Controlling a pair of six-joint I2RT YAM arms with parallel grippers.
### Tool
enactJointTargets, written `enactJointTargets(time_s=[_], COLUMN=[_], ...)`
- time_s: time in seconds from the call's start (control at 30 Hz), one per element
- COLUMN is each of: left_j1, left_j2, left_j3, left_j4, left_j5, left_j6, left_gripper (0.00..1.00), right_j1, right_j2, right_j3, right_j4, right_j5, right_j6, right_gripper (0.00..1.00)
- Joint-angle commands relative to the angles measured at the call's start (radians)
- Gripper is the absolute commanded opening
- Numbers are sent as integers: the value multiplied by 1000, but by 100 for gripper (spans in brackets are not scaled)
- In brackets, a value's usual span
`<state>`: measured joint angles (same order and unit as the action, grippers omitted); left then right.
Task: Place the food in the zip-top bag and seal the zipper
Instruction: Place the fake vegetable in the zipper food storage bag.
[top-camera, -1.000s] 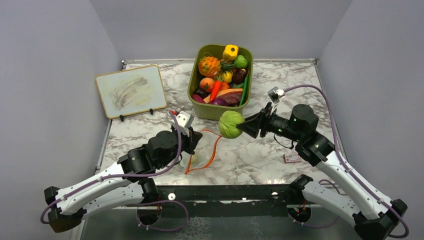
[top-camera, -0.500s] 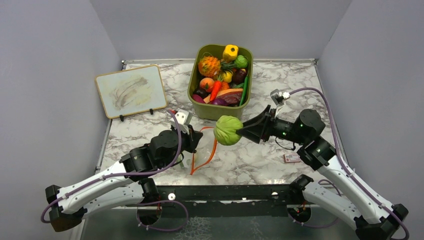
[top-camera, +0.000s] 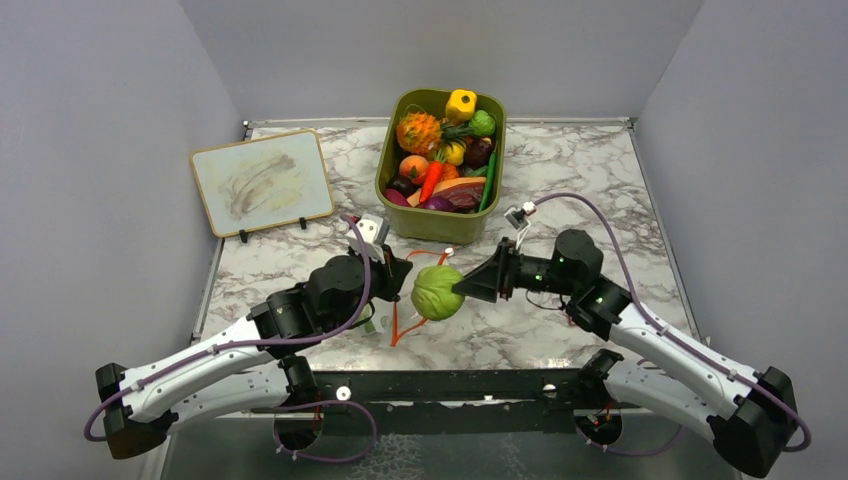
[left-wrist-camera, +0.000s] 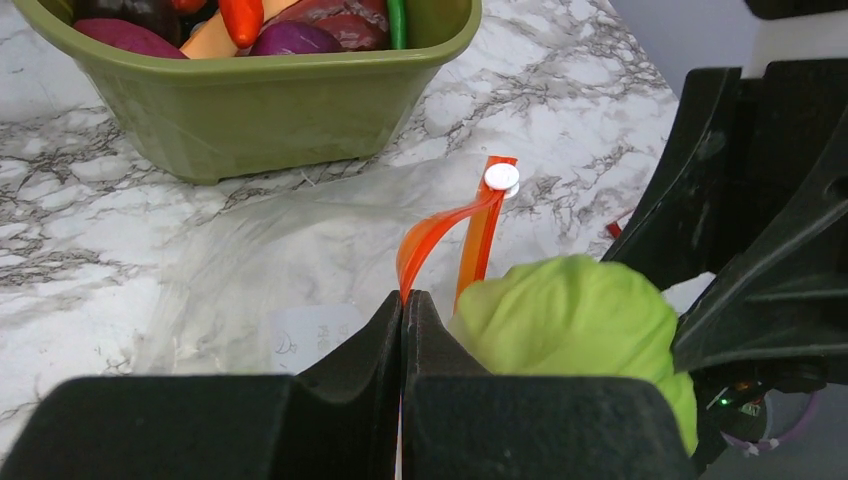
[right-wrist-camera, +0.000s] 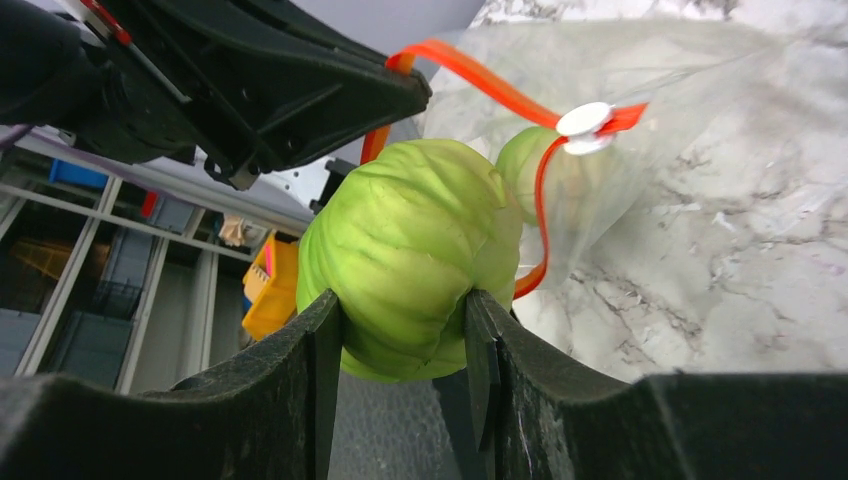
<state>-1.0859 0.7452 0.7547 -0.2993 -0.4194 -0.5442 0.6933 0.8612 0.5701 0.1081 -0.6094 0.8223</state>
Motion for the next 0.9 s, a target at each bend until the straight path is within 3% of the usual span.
enactJointTargets(time_s=[0.0,0.37,0.87], left_j1=[6,6,6], left_j2=[1,-37,-89], left_j3=[36,40,-1], left_j4=[41,41,55], left_j5=[10,54,94], left_j6=[-17,-57,-85], left_gripper=[0,0,0], right_j1=[72,176,253], right_j2=[39,166,211], right_j3=[-6,49,93], right_j4=[121,147,112], right_j5=[75,241,498], right_j6=[33,-1,34], right_gripper=[29,29,29])
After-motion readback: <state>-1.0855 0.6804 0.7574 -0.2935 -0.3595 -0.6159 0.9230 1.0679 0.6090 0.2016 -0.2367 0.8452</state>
